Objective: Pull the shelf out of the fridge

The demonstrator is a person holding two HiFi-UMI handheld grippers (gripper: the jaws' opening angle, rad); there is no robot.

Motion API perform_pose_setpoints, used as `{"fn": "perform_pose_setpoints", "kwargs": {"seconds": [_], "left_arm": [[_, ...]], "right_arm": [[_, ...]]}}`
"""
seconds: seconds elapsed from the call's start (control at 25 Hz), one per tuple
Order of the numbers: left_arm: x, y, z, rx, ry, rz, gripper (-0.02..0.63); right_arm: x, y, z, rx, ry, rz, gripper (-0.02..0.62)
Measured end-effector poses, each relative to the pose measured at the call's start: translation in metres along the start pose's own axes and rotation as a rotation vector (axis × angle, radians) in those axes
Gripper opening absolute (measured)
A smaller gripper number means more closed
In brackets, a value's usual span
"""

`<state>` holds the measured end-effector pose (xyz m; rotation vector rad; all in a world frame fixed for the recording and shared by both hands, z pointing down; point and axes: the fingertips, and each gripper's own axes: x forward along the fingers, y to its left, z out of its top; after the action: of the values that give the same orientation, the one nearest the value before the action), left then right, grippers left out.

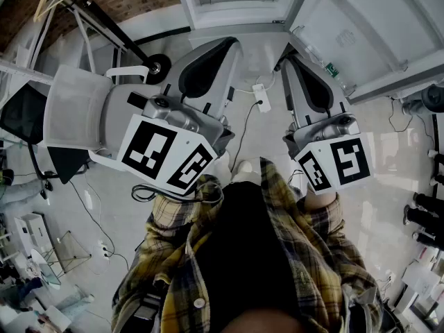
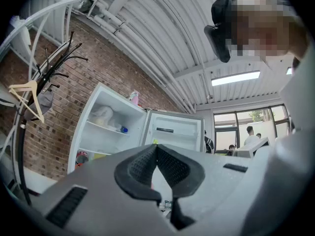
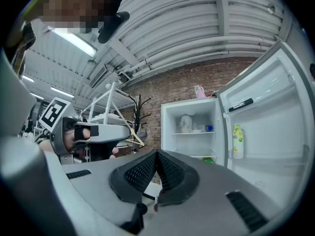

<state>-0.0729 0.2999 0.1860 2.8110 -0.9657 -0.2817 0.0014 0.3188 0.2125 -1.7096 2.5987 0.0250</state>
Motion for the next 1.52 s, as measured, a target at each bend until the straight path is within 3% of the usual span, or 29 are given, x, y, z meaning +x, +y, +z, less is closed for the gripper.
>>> {"fn": "perform_pose_setpoints", "kwargs": {"seconds": [0.88, 1.2, 1.52], "left_arm": [[0.014, -0.028, -0.031, -0.026, 0.024, 0.023, 0.003], [0.039, 0.012, -0.028, -0.029, 0.021, 0.015, 0.003], [0.080, 0.078, -0.009, -0.017, 0.018, -0.025, 0.003]], "right_arm": [[-0.033, -0.030, -0.017, 0.026, 0.019, -0.014, 0.017], [0.009, -0.041, -0.024, 0.026, 0.028, -0.021, 0.017], [0.087, -0.060, -0.018, 0.023, 0.012, -0.055, 0.017]]}}
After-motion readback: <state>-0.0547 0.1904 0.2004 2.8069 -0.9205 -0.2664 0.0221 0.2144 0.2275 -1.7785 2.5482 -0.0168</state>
